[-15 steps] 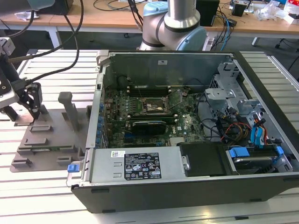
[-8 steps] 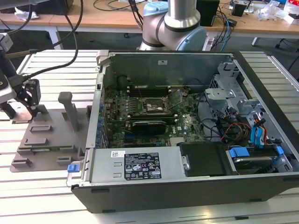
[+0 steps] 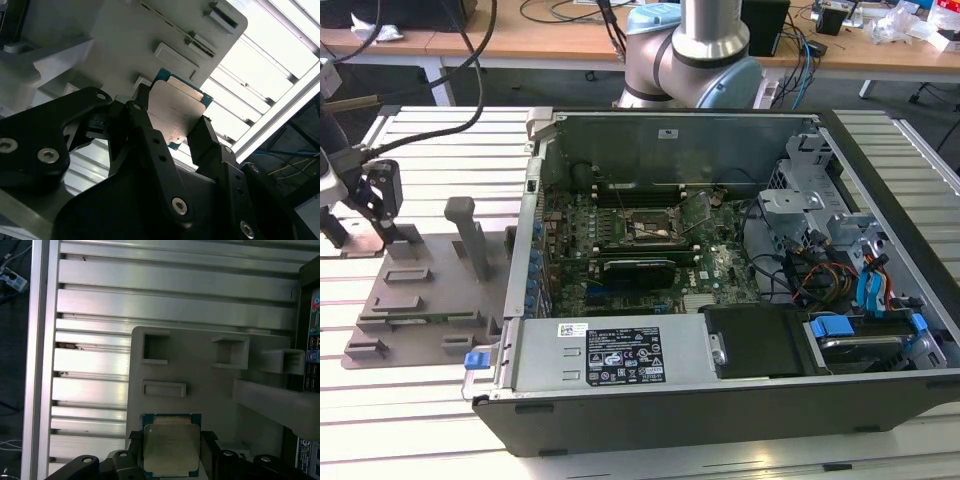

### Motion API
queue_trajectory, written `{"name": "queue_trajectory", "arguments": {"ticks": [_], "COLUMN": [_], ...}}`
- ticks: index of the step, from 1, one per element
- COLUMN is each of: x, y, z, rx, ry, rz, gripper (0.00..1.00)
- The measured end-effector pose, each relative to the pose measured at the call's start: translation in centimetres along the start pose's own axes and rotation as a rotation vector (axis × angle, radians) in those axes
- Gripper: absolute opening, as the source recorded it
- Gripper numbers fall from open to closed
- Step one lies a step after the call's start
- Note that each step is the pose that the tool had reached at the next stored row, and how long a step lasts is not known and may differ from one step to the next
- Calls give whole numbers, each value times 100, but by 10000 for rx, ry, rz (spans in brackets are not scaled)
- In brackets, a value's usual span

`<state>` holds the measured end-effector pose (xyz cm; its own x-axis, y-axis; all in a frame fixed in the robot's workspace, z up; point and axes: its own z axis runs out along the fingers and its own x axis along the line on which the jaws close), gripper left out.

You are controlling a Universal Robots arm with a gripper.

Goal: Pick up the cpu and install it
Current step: 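Pick up the cpu and move it towards the insertion slot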

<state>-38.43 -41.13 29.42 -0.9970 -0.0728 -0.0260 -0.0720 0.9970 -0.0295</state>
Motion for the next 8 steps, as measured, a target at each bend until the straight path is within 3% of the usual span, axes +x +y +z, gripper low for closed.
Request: {"name": "queue_trajectory", "arguments": {"ticks": [8], "x": [-3], "y": [-4], "z": [-124], "rx": [58], "ry": [4], "rz": [-2], "gripper": [55]}}
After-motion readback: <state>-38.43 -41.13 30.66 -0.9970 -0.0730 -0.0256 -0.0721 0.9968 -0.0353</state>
